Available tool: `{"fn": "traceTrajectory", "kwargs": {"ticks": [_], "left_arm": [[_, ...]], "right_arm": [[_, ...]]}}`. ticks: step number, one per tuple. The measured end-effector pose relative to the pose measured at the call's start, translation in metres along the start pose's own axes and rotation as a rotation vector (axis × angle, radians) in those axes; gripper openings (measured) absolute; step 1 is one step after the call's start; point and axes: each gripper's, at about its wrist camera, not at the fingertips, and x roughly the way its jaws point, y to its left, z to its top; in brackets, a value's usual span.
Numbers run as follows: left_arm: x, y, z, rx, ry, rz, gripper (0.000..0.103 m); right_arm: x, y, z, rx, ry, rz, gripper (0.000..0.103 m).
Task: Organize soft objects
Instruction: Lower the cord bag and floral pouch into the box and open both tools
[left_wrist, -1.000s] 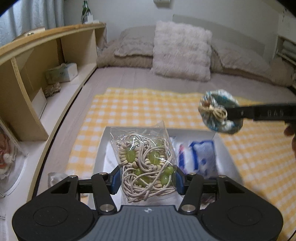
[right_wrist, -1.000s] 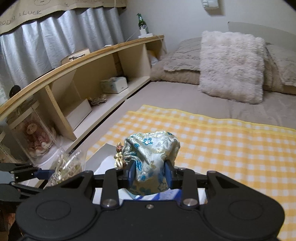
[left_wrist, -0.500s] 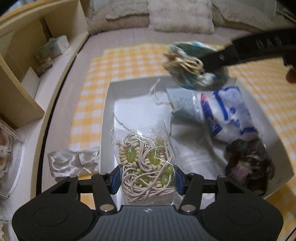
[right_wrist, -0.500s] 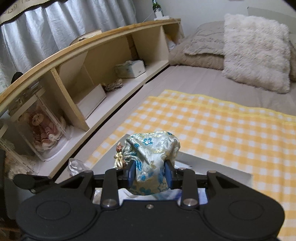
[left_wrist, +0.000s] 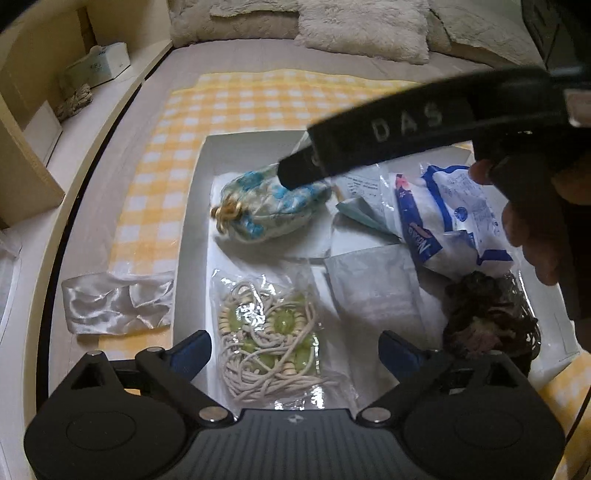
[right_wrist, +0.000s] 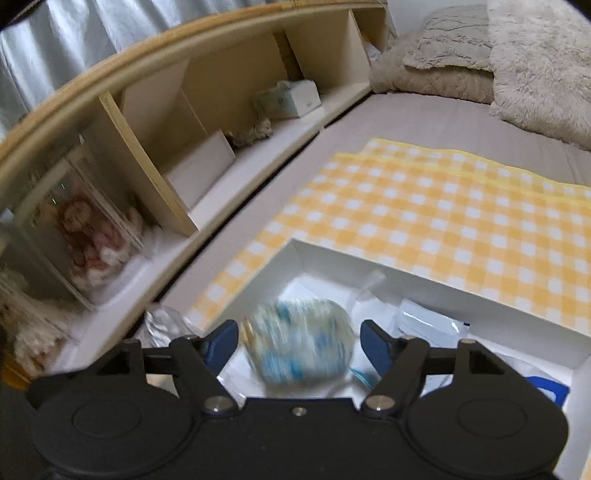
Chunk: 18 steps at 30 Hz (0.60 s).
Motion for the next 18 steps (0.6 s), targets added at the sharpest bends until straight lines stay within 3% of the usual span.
{"fn": "traceTrajectory", "kwargs": {"ticks": [18], "left_arm": [[-0.026,-0.016,0.005,-0.016,-0.059,-0.024,0.097]], "right_arm": [[-0.055,-0.014,-0.005,-0.050,-0.035,-0.061,0.085]]}}
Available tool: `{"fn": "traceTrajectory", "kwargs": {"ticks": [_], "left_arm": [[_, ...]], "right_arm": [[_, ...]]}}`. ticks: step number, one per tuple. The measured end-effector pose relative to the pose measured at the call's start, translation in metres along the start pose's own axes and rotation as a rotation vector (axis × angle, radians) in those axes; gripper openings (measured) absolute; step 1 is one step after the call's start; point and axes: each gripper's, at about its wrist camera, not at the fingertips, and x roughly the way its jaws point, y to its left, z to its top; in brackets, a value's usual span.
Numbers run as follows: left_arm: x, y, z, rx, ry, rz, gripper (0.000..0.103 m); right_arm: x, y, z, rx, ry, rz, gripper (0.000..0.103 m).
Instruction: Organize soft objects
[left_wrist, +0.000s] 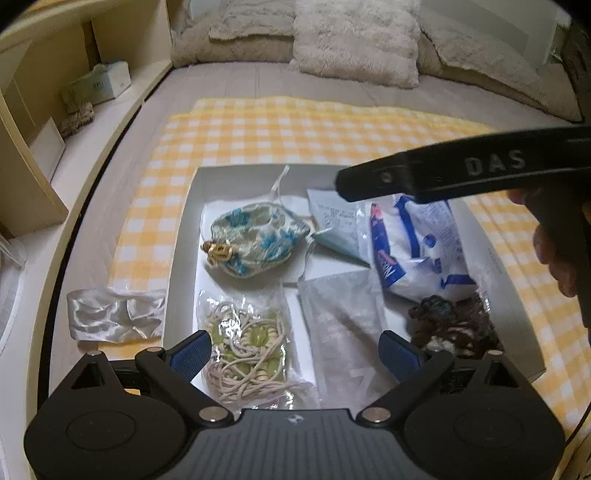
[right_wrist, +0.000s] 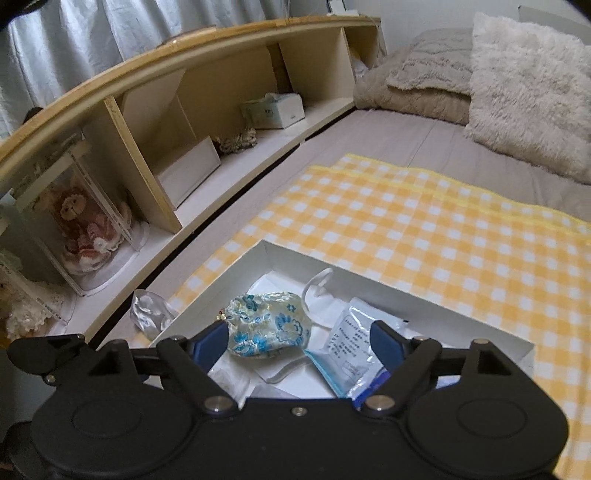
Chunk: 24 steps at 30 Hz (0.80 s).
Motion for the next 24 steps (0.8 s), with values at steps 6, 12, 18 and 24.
{"fn": "traceTrajectory", "kwargs": {"ticks": [6,12,18,24], "left_arm": [[-0.015,-0.007,0.004,-0.018,-0.047,-0.008,0.097],[-0.036,-0.017,0.009,-0.028,-0.114,-0.017,0.097],[-0.066,-0.024,0.010,-0.073,-0.201,-0.032,0.098],[-0.098,-0.032,0.003,-0.117,-0.282,-0.010,0.098]], "right_arm": [[-0.034,-0.007,-0.001,-0.009,-0.047,-0.019,0.088],[-0.070,-0.015,-0.004,-0.009,-0.094,-0.041,0.089],[-0.112,-0.018,-0.008,-0.021,-0.152,-0.055,0.091],[-0.155,-0.020,-0.016,-0.034,-0.199,-0.090,0.092]]}}
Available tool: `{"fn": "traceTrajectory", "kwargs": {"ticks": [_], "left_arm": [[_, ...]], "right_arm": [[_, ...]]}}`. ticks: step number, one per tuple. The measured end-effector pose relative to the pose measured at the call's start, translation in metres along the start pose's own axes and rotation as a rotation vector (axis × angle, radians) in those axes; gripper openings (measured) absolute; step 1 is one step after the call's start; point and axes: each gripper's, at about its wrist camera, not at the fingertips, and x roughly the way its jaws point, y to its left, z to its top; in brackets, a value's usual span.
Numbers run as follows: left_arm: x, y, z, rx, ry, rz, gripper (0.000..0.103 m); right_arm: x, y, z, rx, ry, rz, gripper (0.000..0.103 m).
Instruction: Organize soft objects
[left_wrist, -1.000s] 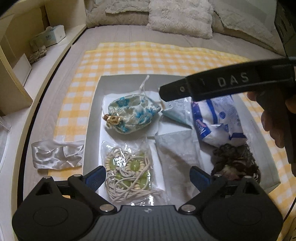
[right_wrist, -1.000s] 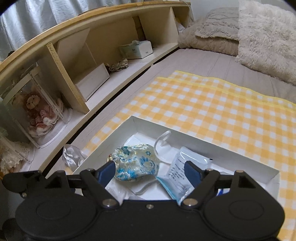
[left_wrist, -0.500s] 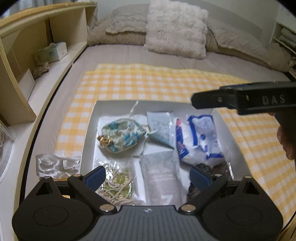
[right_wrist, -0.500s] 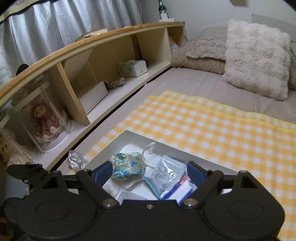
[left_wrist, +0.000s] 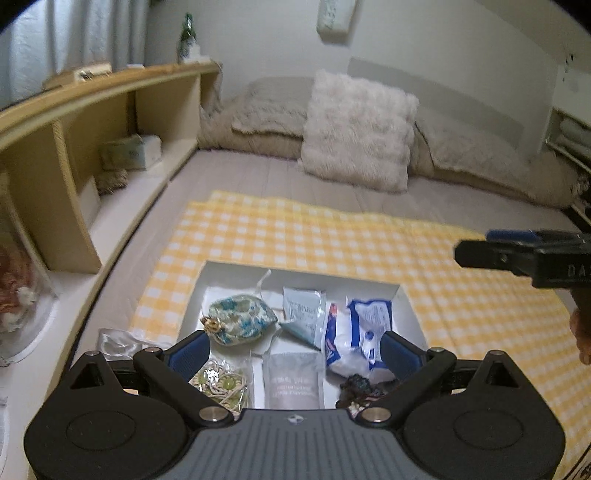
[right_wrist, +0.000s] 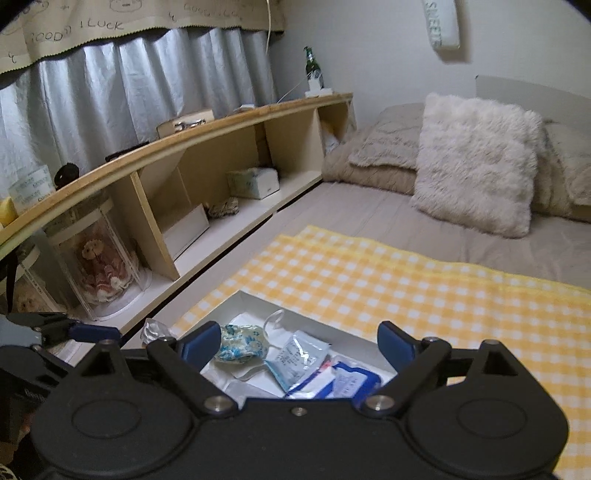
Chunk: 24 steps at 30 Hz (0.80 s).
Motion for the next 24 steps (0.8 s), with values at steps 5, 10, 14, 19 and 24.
{"fn": "traceTrajectory", "kwargs": {"ticks": [5,10,14,19,24], "left_arm": [[-0.028,-0.008,-0.004,-0.022,-0.082,0.043,0.102],[-0.049,-0.019,-0.009,-0.044,-0.144,0.078,0.103],[-0.062,-0.031,-0.014,-0.036,-0.169,0.058,0.103],[-0.075,-0.049,-0.026,0.020,-0.185,0.075,0.103],[-0.084,-0.059,-0.043,0.050,-0.208,0.070,0.103]], "right_arm": [[-0.034,-0.002,-0.001,-0.023,-0.044,-0.027,0.094],[-0.068,-0.003,-0.014,-0.032,-0.094,-0.056,0.101],[-0.086,0.001,-0.028,-0.037,-0.104,-0.083,0.103],[-0.103,0.009,-0.051,-0.047,-0.099,-0.111,0.103],[-0.119,0.014,-0.069,-0.028,-0.127,-0.122,0.103]]}}
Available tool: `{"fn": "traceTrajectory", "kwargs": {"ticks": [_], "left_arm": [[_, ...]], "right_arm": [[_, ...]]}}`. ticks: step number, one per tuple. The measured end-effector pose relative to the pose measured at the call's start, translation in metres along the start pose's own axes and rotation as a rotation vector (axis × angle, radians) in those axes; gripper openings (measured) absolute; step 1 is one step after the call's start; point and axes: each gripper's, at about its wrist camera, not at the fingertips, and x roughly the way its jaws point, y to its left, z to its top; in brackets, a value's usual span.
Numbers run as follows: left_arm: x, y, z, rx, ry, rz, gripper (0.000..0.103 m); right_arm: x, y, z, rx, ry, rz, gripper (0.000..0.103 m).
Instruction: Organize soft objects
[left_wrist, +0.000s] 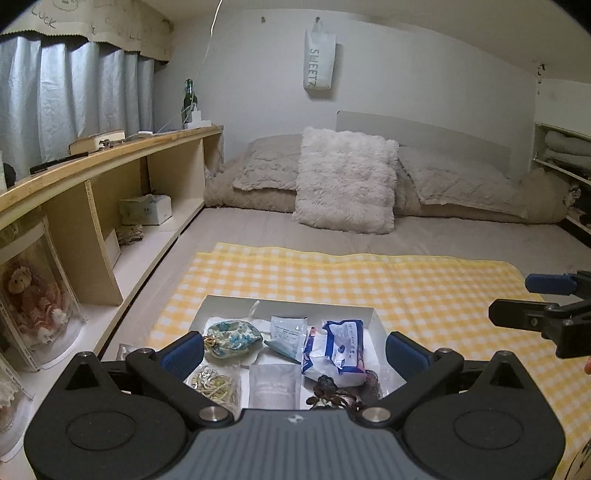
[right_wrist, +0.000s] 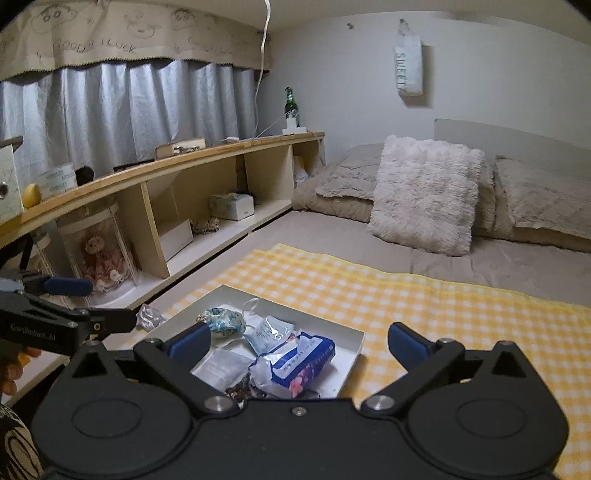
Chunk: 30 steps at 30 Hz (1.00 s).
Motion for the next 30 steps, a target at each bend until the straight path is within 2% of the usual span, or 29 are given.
{"fn": "traceTrajectory", "kwargs": {"ticks": [7,13,18,23,30], "left_arm": [[-0.014,-0.010,-0.016,0.045,-0.036,0.028,0.103],[-0.021,-0.015,-0.029,0.067,-0.042,0.030,0.103],[-0.024,-0.019,-0.039,0.083,-0.042,0.029,0.103],[-0.026,-0.021,-0.045,0.083,-0.037,0.024,0.103],[-0.024,-0.024,-0.047,0.096,-0.031,0.035,0.103]], "right_arm": [[-0.018,-0.004,-0.027,0.054,-0.019,-0.074,0.103],[-0.030,0.003,-0.044,0.040,-0.029,-0.120,0.103],[-0.034,0.007,-0.055,0.061,-0.020,-0.122,0.103],[-0.035,0.014,-0.061,0.036,-0.023,-0.170,0.103],[-0.033,0.015,-0.062,0.018,-0.013,-0.166,0.103]]}}
